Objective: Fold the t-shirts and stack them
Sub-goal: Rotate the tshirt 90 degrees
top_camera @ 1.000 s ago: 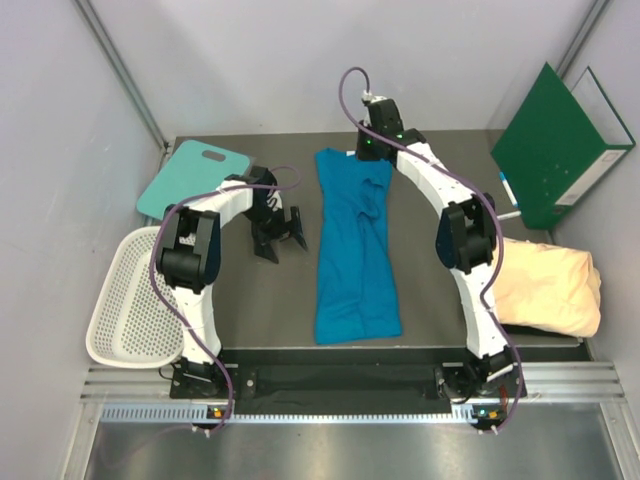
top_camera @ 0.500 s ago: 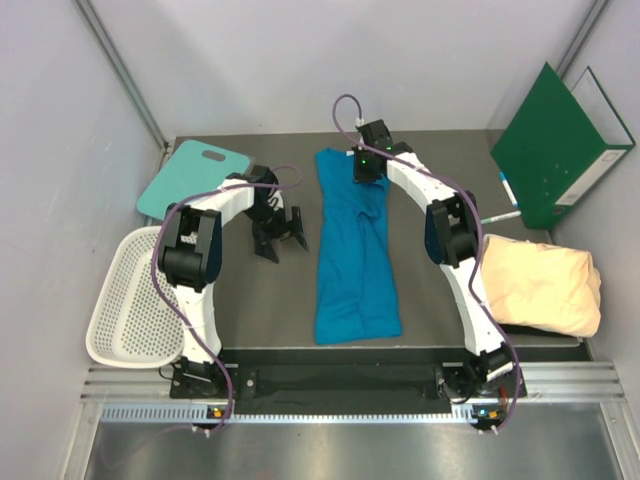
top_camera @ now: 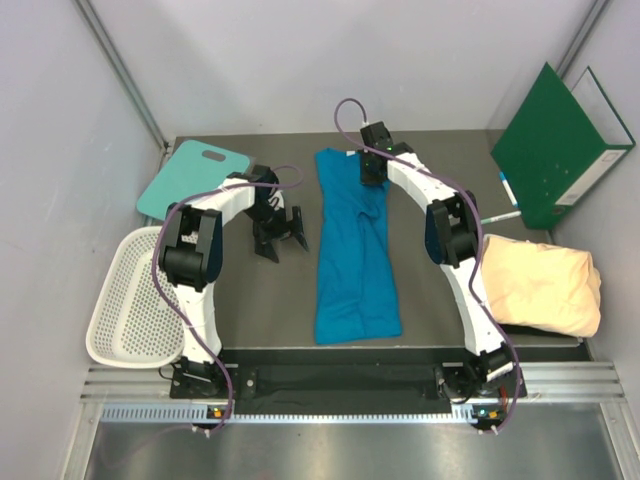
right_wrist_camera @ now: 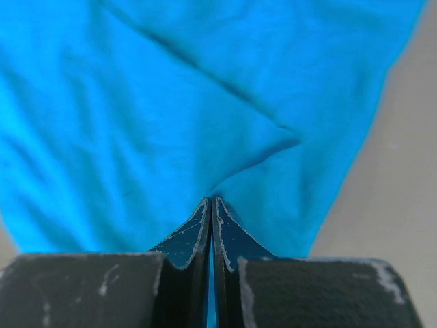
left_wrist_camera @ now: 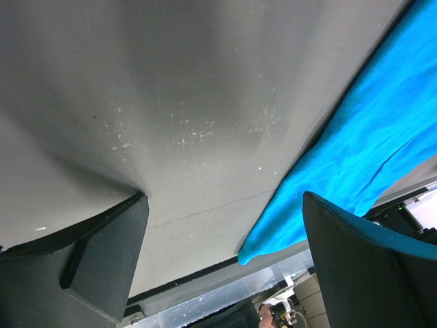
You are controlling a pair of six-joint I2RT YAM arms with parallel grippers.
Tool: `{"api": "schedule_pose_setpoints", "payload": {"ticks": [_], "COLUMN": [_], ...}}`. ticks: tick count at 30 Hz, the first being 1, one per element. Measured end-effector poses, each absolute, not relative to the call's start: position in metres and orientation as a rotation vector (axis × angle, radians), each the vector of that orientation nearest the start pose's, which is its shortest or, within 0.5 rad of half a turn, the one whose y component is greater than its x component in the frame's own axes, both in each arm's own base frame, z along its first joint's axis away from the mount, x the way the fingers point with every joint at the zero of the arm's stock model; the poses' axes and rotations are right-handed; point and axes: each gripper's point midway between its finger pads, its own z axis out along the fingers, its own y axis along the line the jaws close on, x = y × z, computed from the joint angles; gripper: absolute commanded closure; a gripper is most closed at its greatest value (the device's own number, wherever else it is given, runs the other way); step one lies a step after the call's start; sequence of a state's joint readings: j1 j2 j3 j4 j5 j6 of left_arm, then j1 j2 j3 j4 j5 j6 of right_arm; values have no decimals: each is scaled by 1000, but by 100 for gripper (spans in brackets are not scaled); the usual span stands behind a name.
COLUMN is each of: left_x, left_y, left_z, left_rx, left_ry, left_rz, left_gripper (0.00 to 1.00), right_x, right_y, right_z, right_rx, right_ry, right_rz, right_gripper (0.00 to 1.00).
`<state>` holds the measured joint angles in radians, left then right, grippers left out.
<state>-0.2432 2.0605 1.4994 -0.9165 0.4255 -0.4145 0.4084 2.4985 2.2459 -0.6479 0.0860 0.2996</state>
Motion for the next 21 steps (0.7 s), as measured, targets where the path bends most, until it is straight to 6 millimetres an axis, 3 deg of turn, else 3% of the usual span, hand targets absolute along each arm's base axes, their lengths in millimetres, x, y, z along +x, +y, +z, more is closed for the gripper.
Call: {"api": "schedule_pose_setpoints", "payload": {"ticks": [5, 11, 21], "left_x": [335, 335, 335], "left_y": [-174, -173, -173], "left_z": [37, 37, 36], "left_rx": [-226, -211, -197], "left_ry": [3113, 3117, 3125], "left_rz": [-684, -684, -681], "left_gripper": [1, 1, 1], "right_x": [559, 563, 560], "right_y": [215, 188, 134], "right_z": [36, 36, 37], "right_rx": [-55, -13, 86], "right_ry": [2487, 2469, 2485], "right_rz": [62, -77, -157], "right_gripper": [100, 100, 100]}}
